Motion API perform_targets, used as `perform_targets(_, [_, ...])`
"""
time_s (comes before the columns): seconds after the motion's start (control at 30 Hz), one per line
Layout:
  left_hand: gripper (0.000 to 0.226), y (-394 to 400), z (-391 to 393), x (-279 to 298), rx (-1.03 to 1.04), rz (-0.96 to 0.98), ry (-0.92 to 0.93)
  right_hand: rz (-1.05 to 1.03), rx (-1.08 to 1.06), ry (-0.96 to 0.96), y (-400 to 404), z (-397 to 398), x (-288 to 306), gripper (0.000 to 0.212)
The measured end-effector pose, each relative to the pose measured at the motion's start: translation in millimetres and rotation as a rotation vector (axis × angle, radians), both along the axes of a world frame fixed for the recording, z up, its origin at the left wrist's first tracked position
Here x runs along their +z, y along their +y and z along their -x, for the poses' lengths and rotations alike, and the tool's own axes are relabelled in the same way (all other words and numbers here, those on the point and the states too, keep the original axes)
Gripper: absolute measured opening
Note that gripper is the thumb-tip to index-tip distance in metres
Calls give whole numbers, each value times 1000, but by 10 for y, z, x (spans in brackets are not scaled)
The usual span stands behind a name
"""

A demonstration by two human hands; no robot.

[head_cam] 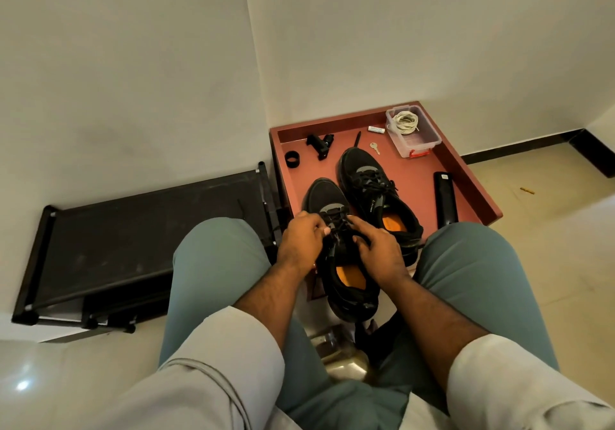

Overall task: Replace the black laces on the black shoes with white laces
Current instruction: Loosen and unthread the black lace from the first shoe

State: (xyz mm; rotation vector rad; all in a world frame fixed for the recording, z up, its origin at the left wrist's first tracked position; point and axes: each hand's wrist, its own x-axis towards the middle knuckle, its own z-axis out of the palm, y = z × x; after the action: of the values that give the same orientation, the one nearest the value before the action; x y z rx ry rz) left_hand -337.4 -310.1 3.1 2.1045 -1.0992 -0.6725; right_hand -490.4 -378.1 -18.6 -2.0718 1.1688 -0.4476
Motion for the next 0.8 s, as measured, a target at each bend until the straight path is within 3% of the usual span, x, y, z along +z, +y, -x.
perform_targets(0.17, [14, 5, -174, 106, 462, 157, -38, 55, 27, 17, -13, -20, -14, 44])
perform_targets(0.23, [36, 7, -200, 141, 564, 224, -84, 48, 41, 38, -35, -39, -10, 46])
perform_targets(0.3, [35, 4, -158, 135, 403, 178, -130, 61, 98, 101, -67, -84, 12, 48])
perform_targets(0.4, [10, 14, 32, 54, 57, 28, 89, 100, 171, 222, -106, -175, 54, 42])
perform_targets(0.5, [16, 19, 116, -24, 60, -31, 236, 115, 182, 257, -141, -227, 61, 30])
perform_targets(0.63, [18, -2, 106, 65, 63, -26, 370, 4, 67, 63, -189, -211, -21, 7])
perform_targets(0.8, [24, 19, 44, 95, 74, -29, 353, -159, -266, -345, -123, -270, -38, 7])
